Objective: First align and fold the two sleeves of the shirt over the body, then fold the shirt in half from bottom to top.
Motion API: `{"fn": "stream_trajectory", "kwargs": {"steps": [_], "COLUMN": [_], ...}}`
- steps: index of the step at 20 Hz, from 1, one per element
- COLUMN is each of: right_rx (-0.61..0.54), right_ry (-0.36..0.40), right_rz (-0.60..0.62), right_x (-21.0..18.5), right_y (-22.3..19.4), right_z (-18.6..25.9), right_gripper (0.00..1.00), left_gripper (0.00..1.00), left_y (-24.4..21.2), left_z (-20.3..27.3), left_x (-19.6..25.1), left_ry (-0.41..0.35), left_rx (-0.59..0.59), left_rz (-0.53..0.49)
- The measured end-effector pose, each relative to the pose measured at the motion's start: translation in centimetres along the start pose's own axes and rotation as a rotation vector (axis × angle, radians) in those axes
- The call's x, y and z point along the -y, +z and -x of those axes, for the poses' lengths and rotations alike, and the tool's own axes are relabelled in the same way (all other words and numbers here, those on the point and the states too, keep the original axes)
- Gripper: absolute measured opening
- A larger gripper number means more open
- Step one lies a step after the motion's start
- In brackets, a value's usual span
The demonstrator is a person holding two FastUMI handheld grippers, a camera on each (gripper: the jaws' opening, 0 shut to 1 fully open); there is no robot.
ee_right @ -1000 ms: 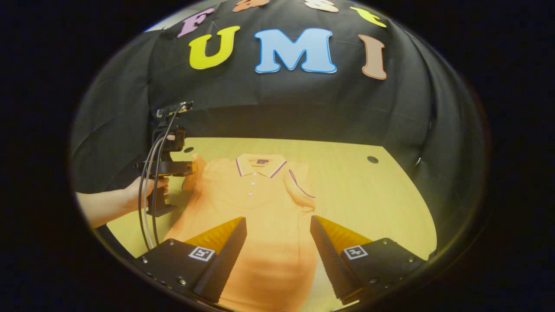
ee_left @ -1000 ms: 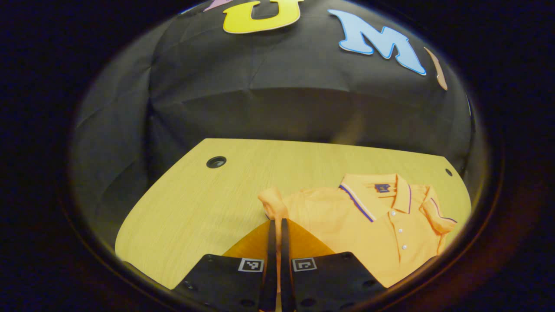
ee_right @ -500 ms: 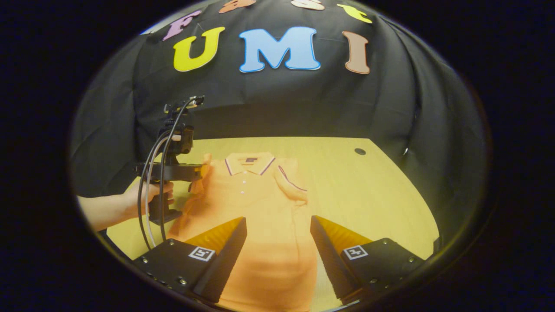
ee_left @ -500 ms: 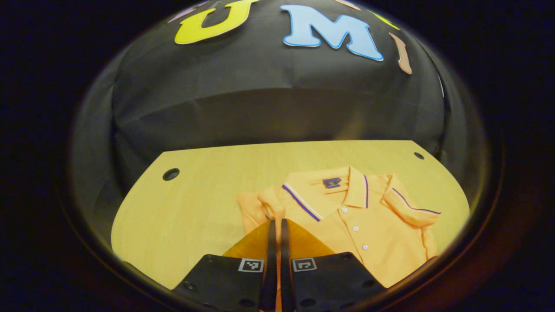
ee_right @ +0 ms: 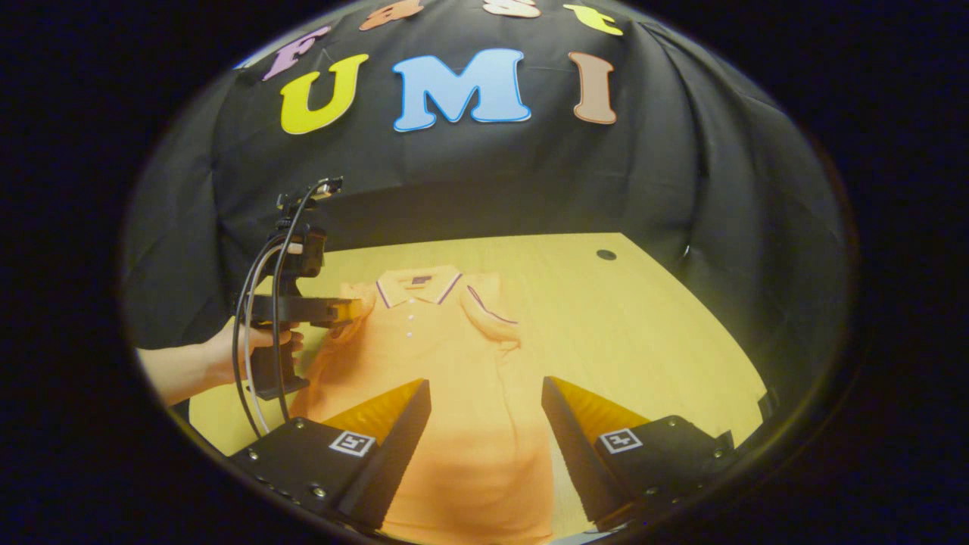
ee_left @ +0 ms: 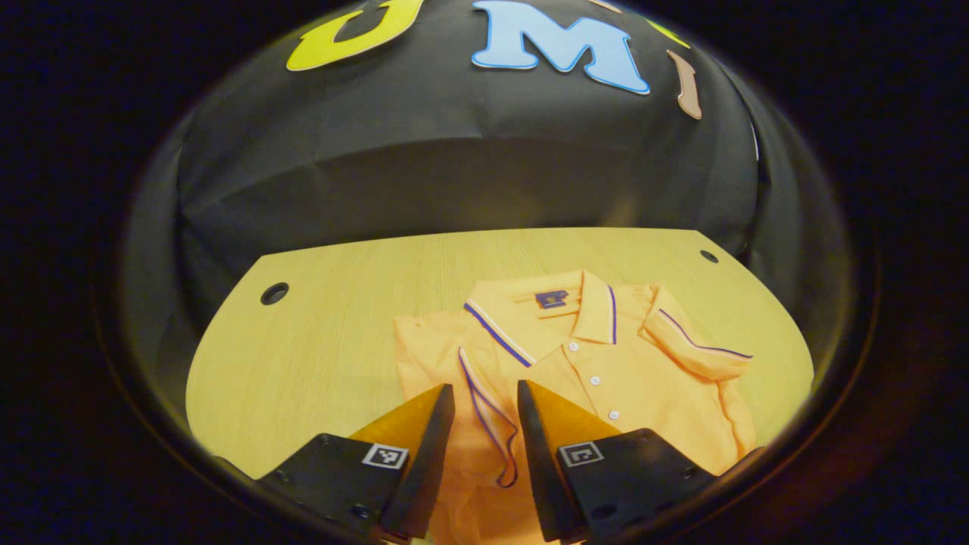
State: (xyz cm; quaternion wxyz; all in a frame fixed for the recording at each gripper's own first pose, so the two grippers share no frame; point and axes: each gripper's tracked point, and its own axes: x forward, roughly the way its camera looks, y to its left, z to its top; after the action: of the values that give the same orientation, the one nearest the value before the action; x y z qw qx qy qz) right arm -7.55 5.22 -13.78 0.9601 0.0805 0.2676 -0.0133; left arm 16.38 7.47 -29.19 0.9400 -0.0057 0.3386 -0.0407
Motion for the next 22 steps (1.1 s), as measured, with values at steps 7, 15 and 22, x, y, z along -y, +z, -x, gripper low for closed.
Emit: {"fn": "stream_trajectory", "kwargs": {"steps": [7,15,22], "right_rx": [-0.013,-0.062,-0.117], "right_ry": [0.078,0.171,0.222], "right_rz": [0.011,0.058,0.107], "right_x": [1.1,4.1,4.8], "right_y": [-2.0,-7.3,-11.4], "right_z": [1.4,5.2,6.7], "right_gripper": [0.9,0.92,0.93], "left_gripper": [0.96,0.94,0.94], "left_y": [-2.1,-9.9,-15.8], "left_z": [6.9,17.5,24.3], "left_x": [1.6,4.0,6.3], "left_ry": [0.016,0.074,0.057], "left_rx": [0.019,0.021,-0.006], "left_rz": [0.043,0.039,0.038]}}
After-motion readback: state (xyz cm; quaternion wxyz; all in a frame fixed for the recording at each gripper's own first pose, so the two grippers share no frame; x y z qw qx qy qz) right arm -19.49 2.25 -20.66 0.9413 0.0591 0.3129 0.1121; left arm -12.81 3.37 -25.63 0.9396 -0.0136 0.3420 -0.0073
